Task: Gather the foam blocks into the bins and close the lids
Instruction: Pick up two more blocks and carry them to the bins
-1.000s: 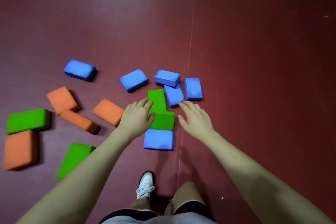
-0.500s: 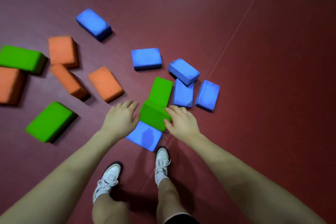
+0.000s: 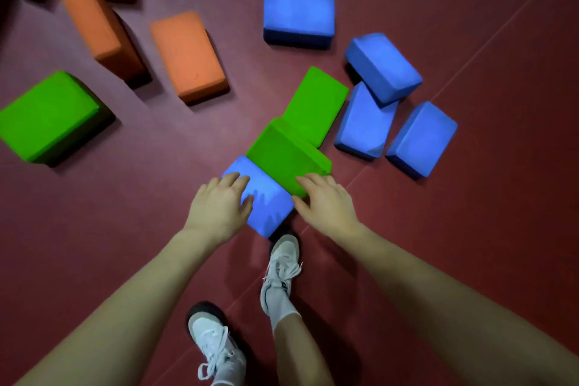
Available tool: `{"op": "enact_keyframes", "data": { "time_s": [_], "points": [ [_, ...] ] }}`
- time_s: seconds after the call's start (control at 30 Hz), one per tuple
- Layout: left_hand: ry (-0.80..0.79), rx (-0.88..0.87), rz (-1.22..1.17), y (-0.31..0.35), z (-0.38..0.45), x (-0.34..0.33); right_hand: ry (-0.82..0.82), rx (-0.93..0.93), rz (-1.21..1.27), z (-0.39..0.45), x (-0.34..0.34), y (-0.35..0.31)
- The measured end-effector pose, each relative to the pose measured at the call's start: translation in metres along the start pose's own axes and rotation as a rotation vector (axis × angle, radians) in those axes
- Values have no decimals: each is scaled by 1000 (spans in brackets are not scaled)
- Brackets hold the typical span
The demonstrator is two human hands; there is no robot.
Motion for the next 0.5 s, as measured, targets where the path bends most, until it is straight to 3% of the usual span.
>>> {"op": "enact_keyframes", "data": {
  "time_s": [0.33, 0.5],
  "points": [
    [12, -53, -21, -107, 107, -161, 82, -37, 3, 85, -193, -8],
    [-120, -160, 196, -119, 162, -219, 219, -119, -59, 107, -247, -1]
  ]
}}
Point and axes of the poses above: each hand's wrist, its own z-axis towards the middle knuckle, its own x-axis out of the back of the hand, y = z × x, the point moved 9 cm from there along z, towards the middle knuckle, and after that the axes turned 13 degrees about -z, right-handed, at the moved point
